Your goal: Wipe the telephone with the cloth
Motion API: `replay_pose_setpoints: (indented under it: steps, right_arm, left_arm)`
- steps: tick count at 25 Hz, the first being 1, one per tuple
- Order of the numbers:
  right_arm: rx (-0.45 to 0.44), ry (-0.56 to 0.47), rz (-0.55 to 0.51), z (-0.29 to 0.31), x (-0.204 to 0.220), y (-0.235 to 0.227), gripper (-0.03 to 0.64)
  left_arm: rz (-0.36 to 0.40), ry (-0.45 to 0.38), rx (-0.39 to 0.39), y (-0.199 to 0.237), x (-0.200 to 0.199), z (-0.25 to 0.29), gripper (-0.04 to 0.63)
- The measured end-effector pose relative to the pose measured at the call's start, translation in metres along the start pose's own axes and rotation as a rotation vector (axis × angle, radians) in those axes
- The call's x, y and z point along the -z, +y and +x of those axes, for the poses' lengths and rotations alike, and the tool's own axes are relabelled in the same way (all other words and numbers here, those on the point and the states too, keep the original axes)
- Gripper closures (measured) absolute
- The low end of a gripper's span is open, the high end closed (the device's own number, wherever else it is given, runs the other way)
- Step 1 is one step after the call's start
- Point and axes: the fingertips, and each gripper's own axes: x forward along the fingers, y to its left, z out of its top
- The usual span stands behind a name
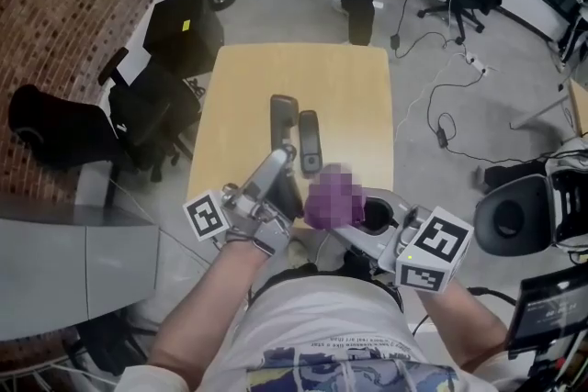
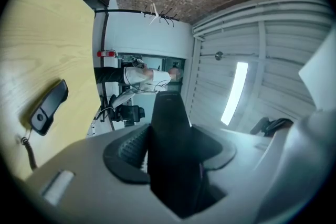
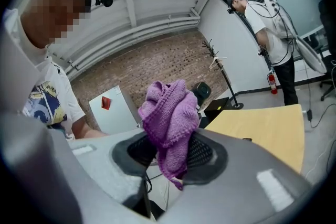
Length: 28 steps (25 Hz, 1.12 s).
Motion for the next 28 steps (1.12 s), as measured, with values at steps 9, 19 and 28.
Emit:
replay_pose_setpoints:
  steps: [9,19,28]
  right_arm:
    - [-0.034,-0.037,-0.066,0.017,-0.022,0.035,0.489]
    - [-0.024,0.023,-0.045,0.017,0.011,0.022,0.491]
    - [0.031,0.067,-0.034,0.011,0.033,-0.02,0.491]
  left_arm:
    - [-0.023,0.027,-0.004,0.005,0.007,-0.004,0.337]
    - [-0.042,0.006,-0.015,0.012,0.0,-0.01,0.339]
    - [-0.036,-0.008,0.002,0.009,0.002,-0.003,0.338]
